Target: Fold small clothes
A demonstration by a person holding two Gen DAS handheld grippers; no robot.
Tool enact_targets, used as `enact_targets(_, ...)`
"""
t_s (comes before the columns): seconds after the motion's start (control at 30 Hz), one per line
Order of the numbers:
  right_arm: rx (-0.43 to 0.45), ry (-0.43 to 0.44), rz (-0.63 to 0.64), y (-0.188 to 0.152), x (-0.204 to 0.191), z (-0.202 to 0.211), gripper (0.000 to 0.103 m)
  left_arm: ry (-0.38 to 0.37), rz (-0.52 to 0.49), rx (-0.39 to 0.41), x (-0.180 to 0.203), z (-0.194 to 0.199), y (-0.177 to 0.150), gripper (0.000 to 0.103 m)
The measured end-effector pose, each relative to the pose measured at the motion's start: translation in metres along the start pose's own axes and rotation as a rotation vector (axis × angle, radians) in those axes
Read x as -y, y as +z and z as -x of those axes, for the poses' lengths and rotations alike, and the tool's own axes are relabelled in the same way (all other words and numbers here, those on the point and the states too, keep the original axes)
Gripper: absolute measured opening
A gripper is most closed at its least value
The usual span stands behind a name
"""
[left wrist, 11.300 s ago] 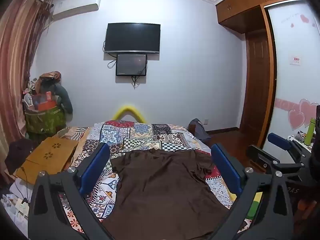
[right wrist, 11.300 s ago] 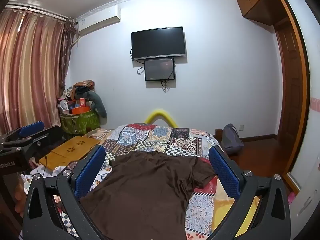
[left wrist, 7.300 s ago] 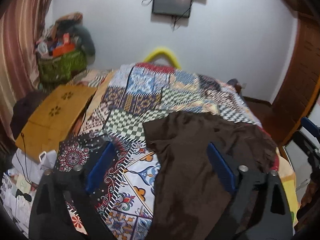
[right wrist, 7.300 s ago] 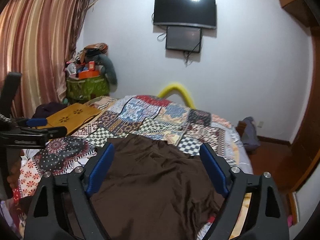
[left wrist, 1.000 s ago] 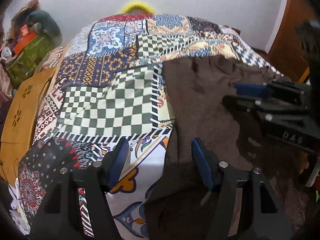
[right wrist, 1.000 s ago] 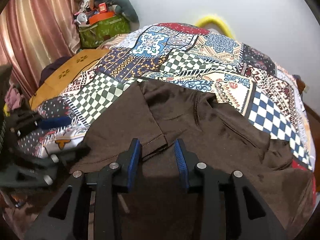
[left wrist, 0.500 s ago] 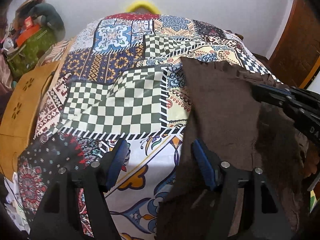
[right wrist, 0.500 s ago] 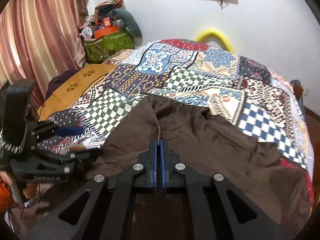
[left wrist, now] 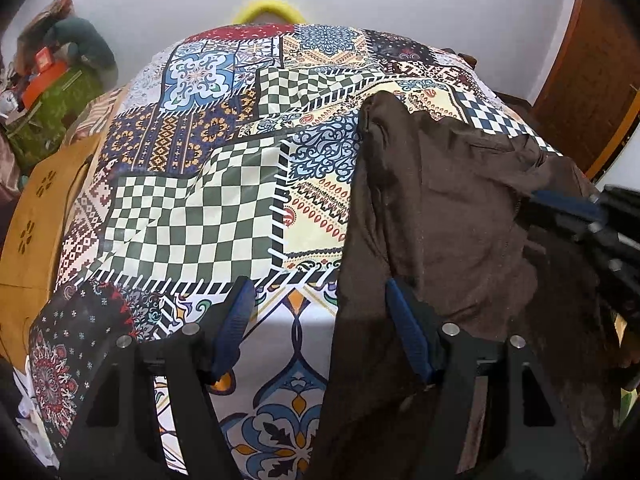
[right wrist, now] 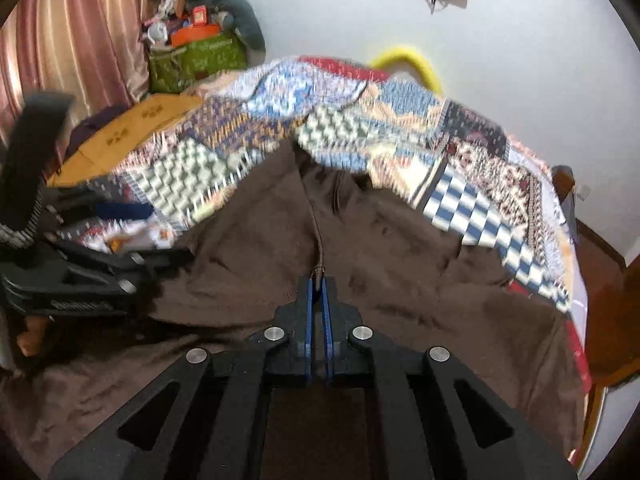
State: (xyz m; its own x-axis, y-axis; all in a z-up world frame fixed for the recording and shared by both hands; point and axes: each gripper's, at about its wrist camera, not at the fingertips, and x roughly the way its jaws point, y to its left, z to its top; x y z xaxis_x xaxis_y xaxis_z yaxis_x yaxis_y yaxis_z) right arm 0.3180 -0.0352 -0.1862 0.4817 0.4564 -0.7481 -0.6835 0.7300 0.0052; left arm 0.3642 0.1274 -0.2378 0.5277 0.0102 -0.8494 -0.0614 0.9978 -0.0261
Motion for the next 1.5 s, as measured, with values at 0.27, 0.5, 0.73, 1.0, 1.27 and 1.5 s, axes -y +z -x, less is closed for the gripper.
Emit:
enact_targets(0.27,0.012,0.186,-0.028,0.033,-0.023,-0.025,0.011,0.000,-0.017,0.013,-0.007,-0.003,-0.003,0.074)
enact_targets(0.5,-0.124,0.128,-0.010,0.045,-0.023,-0.094,0.011,0.098,-0.082,0.030,-0.011,-0.004,-0.010,0.075)
enact_targets(0.73,-0.114,-0.017,-0.054,0.045,0.000,-0.091,0.011,0.089,-0.005,0.025,-0.033,-0.004,-0.014,0.076)
enact_targets(1.0,-0.035,-0.010,-0.075,0.035,0.008,-0.027,0.012,0.101,0.019,0.043,-0.034,0.017,-0.017,0.075)
enact_targets(1.27,0.064,0.006,-0.108,0.020,0.006,0.051,0.028,0.107,-0.011,0.151,-0.008,0.077,-0.011,0.075)
enact_targets(1.5,0.106,-0.067,-0.106,0.001,0.007,0.102,0.040,0.058,-0.021,0.213,0.020,0.123,-0.015,0.076)
